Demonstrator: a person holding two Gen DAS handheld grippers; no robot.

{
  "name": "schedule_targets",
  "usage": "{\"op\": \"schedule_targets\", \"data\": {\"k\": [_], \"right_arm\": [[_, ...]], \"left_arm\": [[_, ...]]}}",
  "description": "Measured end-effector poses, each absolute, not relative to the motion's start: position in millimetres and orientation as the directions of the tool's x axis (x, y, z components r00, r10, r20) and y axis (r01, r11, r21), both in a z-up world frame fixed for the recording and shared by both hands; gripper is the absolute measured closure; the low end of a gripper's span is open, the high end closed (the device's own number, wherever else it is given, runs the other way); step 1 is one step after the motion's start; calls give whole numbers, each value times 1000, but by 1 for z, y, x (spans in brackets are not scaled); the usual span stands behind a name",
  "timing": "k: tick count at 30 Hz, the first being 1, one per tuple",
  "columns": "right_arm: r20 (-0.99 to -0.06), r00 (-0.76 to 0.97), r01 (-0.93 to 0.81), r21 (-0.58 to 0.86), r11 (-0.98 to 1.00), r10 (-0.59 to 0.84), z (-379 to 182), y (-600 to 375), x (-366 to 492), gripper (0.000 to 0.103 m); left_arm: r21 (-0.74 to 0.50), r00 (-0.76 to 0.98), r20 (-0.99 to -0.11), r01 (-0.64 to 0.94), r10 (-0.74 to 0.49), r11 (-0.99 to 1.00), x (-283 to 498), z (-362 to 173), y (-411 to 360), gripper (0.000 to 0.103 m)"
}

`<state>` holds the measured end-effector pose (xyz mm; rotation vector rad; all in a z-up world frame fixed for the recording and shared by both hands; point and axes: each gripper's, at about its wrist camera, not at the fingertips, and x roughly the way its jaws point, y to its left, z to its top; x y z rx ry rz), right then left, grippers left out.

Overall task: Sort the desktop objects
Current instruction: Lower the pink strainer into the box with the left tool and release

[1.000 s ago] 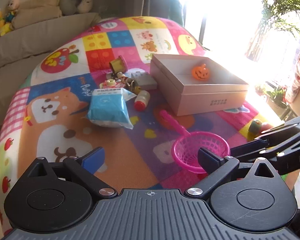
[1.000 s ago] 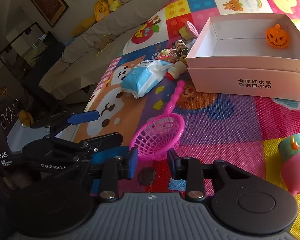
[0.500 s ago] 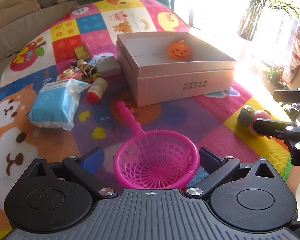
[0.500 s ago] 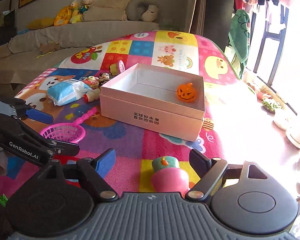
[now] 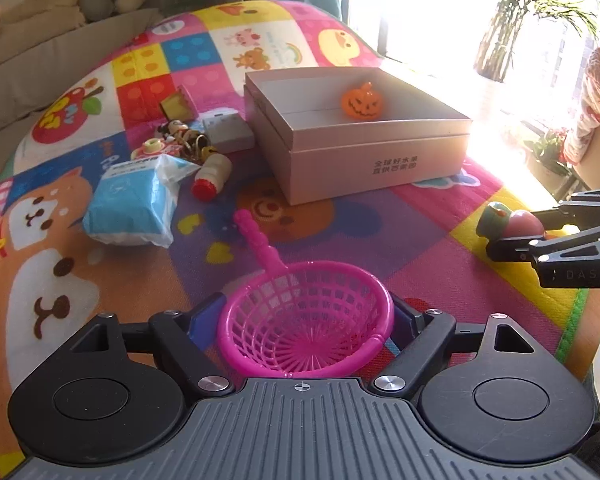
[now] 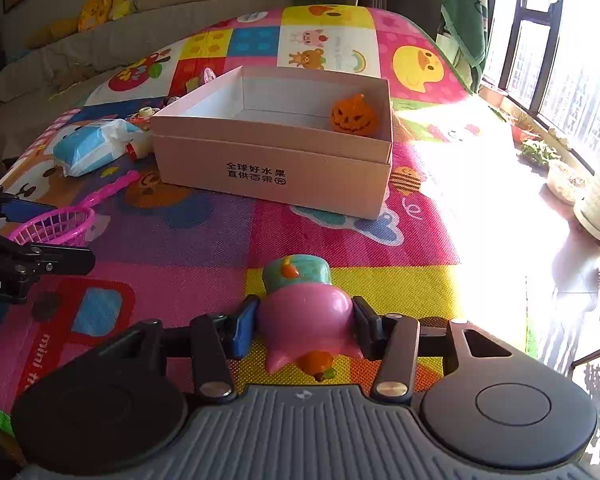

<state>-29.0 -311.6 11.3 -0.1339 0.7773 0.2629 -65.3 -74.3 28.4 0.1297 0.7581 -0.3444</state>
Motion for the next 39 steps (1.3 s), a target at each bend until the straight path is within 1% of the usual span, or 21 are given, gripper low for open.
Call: {"op": "schedule_targets", "data": {"k": [2,4,7,9,10,12,14,15,16,17,20,21,25,27,31,34,36,37,38,39], "right_arm": [[-715,659,-304,31,952,234,22,-314,-33,55],[-677,679,-328,65,942,283,45,-317,-41,55],[-543,782,-321,68,945,305,91,-325,-51,55],[-451,842,-298,72,952,298,114,-330,-52,55],[-415,863,-286,66,956,287,121,-330,-50,55],[-383,884,-264,66,962,269,127,-330,-43,55],[-389,883,-253,79,964,263,126,-332,-35,55],[-397,880,-249,82,965,261,123,-333,-31,55],[-408,877,-242,83,967,255,120,-335,-28,55],[-421,873,-234,82,969,246,116,-336,-26,55],[-460,864,-193,68,979,203,103,-345,-23,55],[-471,862,-179,65,982,188,99,-349,-24,55],[-510,847,-138,62,988,150,88,-357,-13,55],[-515,842,-151,59,987,160,86,-353,-3,55],[-512,838,-200,29,979,187,88,-331,30,55],[-523,833,-210,3,978,181,89,-313,64,55],[-536,831,-203,-39,978,151,86,-301,85,55],[-546,828,-194,-61,979,130,83,-297,94,53],[-557,823,-183,-76,980,110,79,-293,102,49],[-568,817,-173,-83,981,95,75,-291,108,48]], "left_arm": [[11,696,-663,380,-278,925,-77,40,-71,16],[33,734,-606,408,-307,912,-86,62,-68,16],[92,813,-482,418,-327,904,-81,100,-71,16],[129,845,-400,435,-355,891,-64,120,-82,16],[148,855,-374,437,-359,887,-52,125,-90,16],[167,857,-353,452,-375,876,-24,131,-106,16],[162,855,-342,463,-390,871,7,131,-122,16],[161,853,-343,466,-393,870,23,128,-130,15],[159,847,-355,472,-396,867,34,124,-135,8],[153,837,-381,477,-393,866,49,118,-140,6],[119,817,-455,450,-354,885,70,97,-141,7],[105,812,-468,442,-348,891,69,91,-139,6],[77,806,-499,408,-319,910,49,69,-116,5],[69,809,-501,392,-308,917,34,63,-103,3],[38,805,-514,368,-298,929,5,53,-80,2],[48,802,-528,355,-278,934,-11,45,-68,2],[75,811,-534,327,-239,942,-21,39,-58,1],[88,816,-537,305,-213,948,-27,36,-51,1],[93,819,-541,286,-193,954,-29,33,-45,1],[96,821,-545,264,-172,960,-30,30,-38,1]]}}
